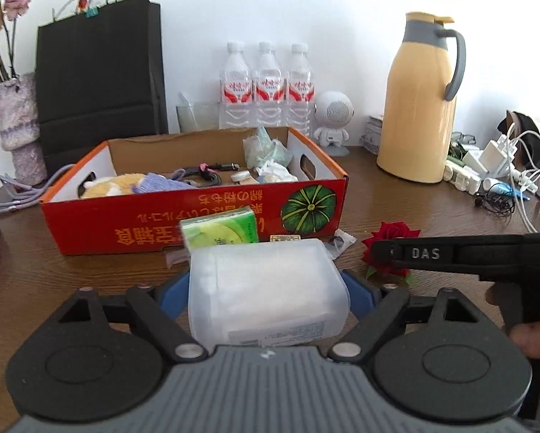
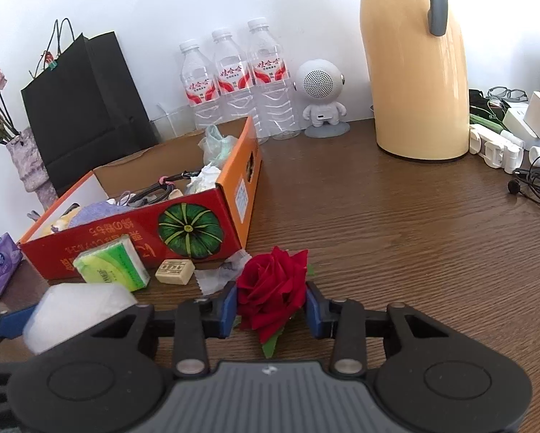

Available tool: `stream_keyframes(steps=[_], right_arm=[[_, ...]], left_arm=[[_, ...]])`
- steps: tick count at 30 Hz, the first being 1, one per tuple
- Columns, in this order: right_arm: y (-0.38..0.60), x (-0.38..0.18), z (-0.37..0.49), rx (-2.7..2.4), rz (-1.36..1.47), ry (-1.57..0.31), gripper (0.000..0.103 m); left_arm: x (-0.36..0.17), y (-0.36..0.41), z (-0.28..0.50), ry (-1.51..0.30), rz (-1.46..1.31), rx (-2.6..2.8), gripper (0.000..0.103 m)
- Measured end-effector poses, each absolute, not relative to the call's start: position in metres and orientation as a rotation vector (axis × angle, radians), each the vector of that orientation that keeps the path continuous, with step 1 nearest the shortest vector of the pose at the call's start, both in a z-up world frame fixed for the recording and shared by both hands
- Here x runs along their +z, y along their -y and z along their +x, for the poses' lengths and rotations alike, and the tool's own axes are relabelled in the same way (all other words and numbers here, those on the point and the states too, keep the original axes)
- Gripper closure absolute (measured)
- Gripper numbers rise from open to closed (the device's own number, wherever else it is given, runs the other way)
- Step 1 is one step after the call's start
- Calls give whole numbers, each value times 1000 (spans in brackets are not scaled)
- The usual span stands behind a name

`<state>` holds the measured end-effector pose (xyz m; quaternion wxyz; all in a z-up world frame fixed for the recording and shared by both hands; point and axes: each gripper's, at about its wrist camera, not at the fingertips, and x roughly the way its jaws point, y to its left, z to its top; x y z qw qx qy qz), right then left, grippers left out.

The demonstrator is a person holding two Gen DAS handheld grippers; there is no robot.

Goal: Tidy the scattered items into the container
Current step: 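Grasp the white wipes pack with the left tool while the right grasps the red rose, then carry the wipes pack in the left tool while the right tool carries the rose to the box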

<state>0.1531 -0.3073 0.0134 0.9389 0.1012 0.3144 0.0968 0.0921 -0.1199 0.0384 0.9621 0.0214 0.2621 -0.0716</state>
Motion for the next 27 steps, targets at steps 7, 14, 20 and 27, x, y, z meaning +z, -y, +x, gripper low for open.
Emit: stream_keyframes(steps=[7,14,20,27], right_arm=[[274,31,92,263,181,-586,66],[255,54,31,306,91,-562,66],[260,84,4,272,73,-483,66],[255,89,0,268,56,-478,66]], left_arm=[[61,90,11,-435,-25,-78,16],[78,83,-33,-335,-68,-96,19],[81,76,-44,-307,-86,-117,19],[81,64,-47,-299,-101,-125,20]])
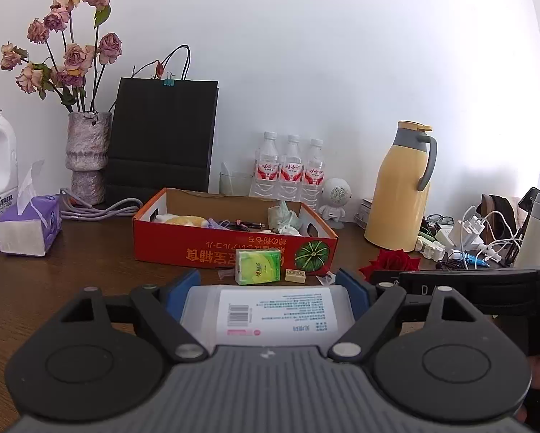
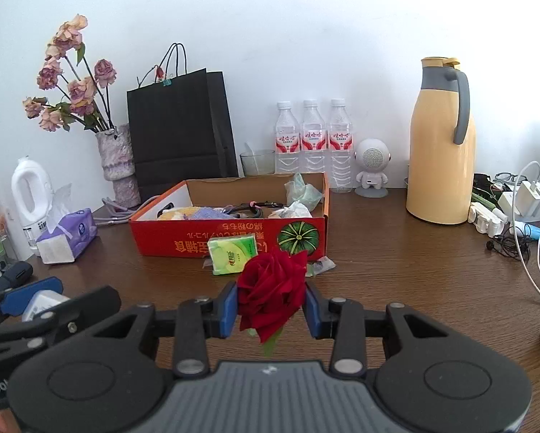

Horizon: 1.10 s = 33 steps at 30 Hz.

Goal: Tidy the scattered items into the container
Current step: 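Carry the wipes pack in the left tool while the right tool carries the rose to the box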

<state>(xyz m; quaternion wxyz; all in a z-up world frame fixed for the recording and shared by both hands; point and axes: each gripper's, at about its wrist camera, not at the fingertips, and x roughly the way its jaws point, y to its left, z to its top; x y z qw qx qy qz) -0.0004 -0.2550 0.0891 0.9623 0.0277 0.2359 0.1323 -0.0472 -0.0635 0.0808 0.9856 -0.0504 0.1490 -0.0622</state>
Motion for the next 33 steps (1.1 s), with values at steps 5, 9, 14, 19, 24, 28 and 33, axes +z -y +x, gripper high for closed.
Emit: stream_keyframes(steps=[5,9,14,19,24,28,33], right_arm=[[253,101,3,274,75,-441,66],[247,122,24,295,81,-402,66],[239,158,87,319,51,-375,66],[227,159,200,364,62,-540,66],[202,126,304,369,38,-729,67],[190,97,364,366,40,-868,67],[179,67,408,379,1,-997,67]], left_arm=[[87,43,-35,-297,-126,-106,20],[106,15,1,-285,-164,-116,20],[144,-16,93,-303,-128,-165,20],[159,-24,202,-415,-120,-191,20],[129,-9,294,-537,-35,-179,20],[100,-8,352,-630,8,-154,19],[69,-8,397,-730,64,-144,19]])
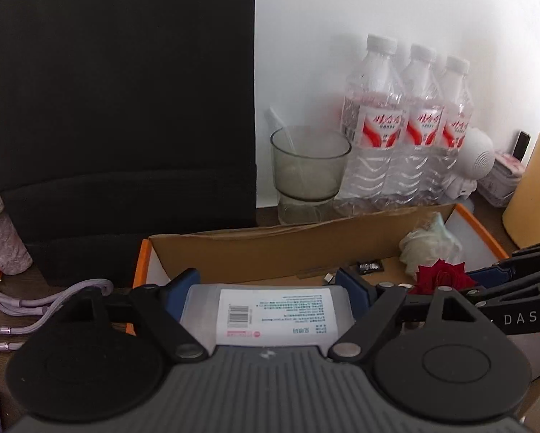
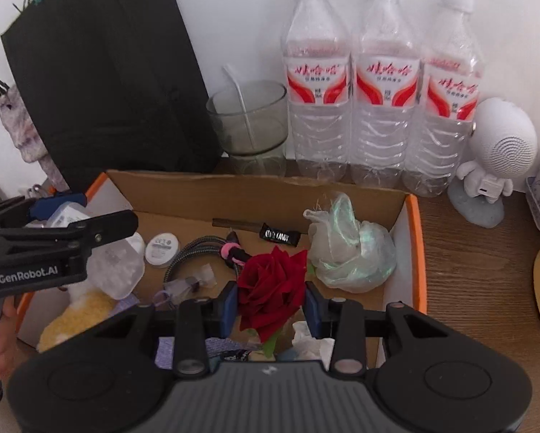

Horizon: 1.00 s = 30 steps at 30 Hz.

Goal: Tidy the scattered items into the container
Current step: 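Carry the wipes pack in the left tool while the right tool carries the rose to the box, then open both tools over the box to drop the wipes pack and rose, then move both tools back over the desk toward the green tissue pack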

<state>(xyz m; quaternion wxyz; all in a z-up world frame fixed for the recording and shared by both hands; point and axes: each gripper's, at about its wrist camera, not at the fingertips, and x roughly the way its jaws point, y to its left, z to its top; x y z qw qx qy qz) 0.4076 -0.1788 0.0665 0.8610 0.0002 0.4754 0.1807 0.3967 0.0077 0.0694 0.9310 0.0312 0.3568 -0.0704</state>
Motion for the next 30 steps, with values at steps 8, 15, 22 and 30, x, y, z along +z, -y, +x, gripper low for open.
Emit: stream_keyframes(steps=[8,15,22,30], right_arm=[[182,61,425,359,18,-1097,42],[205,100,406,331,99,-1130,29],[216,124,352,266,116,-1077,24],[212,112,228,255,57,-501,24]], left_arm=[[66,-14,412,-902,50,-134,15],[106,-17,385,-936,24,-112,0],[120,-8,335,-943,38,-40,0],[117,6,211,-443,-2,-42,0]])
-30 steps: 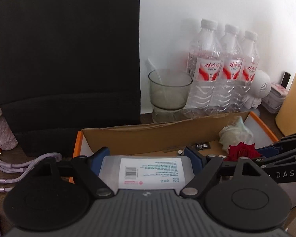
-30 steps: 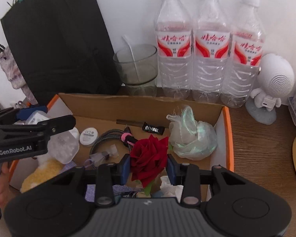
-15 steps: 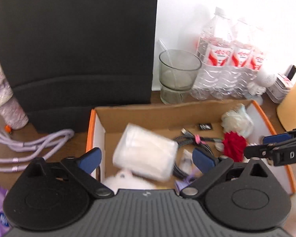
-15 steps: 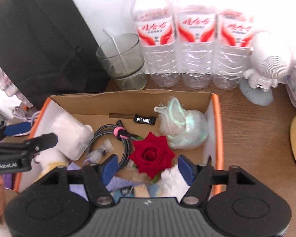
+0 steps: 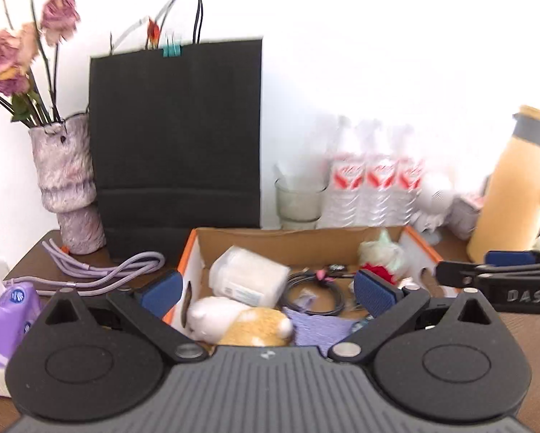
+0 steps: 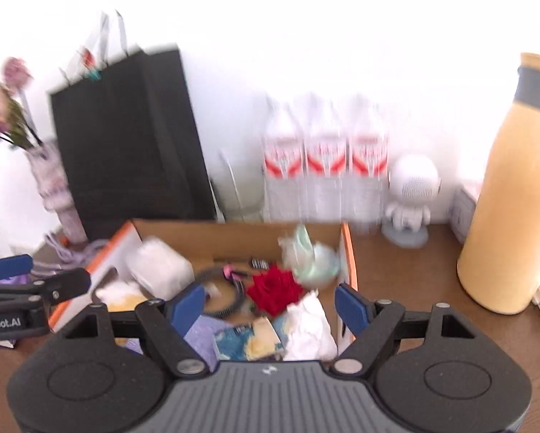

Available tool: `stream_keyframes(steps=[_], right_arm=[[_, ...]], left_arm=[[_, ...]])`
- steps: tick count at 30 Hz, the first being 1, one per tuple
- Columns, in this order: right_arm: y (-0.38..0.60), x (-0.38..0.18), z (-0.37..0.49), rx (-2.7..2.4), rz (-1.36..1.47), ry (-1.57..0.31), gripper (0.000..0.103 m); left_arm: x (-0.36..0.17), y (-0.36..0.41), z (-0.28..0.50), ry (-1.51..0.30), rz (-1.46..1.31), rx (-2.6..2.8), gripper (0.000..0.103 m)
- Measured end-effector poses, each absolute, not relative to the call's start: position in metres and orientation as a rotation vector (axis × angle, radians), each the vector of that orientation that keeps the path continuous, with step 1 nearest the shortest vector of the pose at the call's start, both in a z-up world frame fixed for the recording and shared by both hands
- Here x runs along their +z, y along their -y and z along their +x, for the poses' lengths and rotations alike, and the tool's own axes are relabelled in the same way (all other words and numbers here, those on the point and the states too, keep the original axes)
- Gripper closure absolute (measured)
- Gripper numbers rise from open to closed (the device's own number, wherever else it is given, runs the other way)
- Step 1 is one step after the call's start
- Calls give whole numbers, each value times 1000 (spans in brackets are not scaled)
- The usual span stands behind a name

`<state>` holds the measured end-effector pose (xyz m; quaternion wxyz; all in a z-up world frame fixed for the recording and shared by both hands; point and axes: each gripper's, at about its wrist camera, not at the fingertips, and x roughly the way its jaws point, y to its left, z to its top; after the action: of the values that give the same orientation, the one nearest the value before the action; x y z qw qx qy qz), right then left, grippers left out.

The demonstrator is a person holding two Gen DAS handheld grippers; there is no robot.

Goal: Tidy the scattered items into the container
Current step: 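Move both tools back over the desk toward the green tissue pack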

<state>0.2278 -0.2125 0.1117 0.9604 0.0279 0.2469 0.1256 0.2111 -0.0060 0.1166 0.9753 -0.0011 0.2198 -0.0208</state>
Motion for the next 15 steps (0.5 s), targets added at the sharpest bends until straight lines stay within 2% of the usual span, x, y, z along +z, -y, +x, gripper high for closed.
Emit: stream_keyframes(steps=[6,15], right_arm=[[216,94,174,231,55,-444,24],[239,82,73,199,80,-468,20]], left_arm=[[109,15,145,-326,-16,-20,0],[81,31,43,-349,-51,78,0]])
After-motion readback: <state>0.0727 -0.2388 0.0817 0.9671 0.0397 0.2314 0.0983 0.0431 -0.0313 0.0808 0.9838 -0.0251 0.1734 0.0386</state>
